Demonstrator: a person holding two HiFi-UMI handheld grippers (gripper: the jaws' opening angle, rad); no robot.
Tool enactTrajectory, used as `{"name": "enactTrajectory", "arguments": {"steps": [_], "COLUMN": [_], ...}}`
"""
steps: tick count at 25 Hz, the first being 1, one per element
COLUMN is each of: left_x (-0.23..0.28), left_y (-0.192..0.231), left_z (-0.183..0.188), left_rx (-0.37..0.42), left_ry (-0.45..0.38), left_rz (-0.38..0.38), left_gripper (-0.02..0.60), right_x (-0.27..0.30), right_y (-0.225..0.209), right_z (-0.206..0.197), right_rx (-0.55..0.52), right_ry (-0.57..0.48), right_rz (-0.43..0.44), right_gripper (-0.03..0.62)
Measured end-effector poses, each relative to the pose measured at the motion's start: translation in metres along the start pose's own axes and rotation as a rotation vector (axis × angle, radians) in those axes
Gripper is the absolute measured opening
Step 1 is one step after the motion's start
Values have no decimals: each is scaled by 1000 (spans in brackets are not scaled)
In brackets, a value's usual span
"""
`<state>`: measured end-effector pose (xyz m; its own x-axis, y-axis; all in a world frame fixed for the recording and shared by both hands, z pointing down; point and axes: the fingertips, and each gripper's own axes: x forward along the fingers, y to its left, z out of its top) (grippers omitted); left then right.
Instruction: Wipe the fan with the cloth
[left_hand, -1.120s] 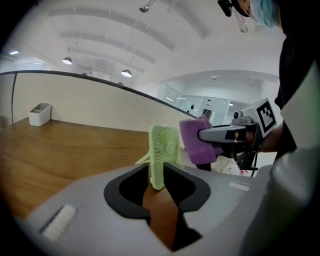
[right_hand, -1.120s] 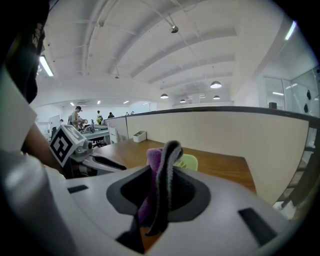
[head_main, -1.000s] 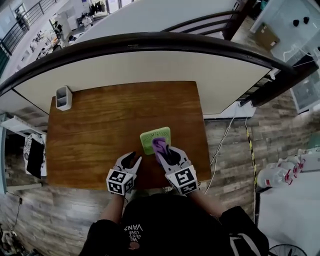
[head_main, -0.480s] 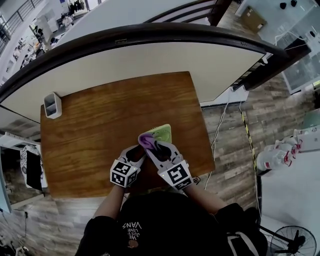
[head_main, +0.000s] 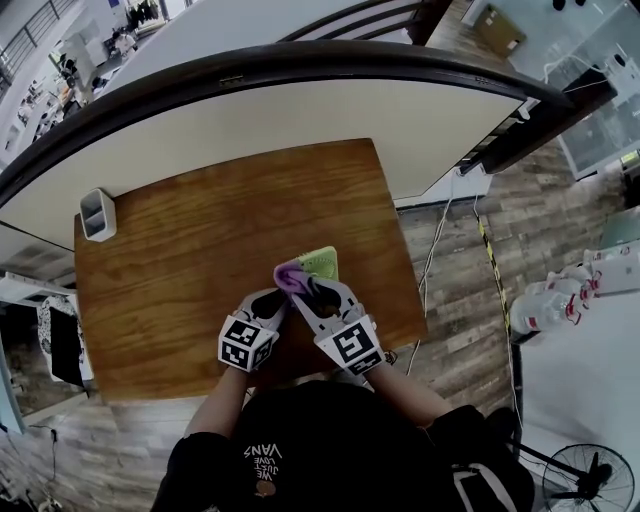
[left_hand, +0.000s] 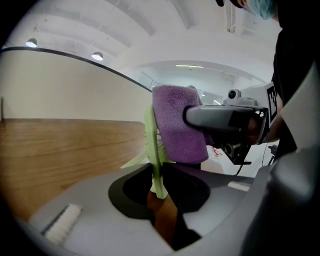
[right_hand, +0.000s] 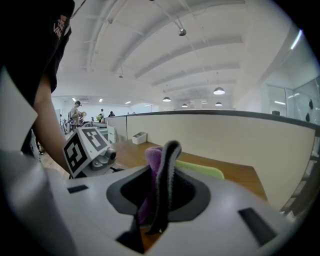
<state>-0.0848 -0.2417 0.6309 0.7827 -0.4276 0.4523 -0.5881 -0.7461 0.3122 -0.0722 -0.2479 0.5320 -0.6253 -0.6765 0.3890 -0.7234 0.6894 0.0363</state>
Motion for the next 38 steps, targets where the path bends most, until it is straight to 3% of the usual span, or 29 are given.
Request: {"name": "enactTrajectory", "arguments": {"steps": [17,21,26,38], "left_x": [0,1,-1,-40], "left_y": [-2,-2,0,-9], "left_z": [5,5,5,-13], "left_rx": [-18,-15,-14,-111], "left_ry": [-2,3,-4,-67], "left_rz": [52,70,113,238], "left_gripper": [72,75,75,71], "right_x": [-50,-55,-57,-11], "right_y": [-94,-102,-84,18], "right_z": [-39,-49,-38,-39], "right_rx": [119,145,131,-27], "right_ry": [76,94,56,56], "right_rz": [-220,-236,-180,117], "right_gripper": [94,95,94,94]}}
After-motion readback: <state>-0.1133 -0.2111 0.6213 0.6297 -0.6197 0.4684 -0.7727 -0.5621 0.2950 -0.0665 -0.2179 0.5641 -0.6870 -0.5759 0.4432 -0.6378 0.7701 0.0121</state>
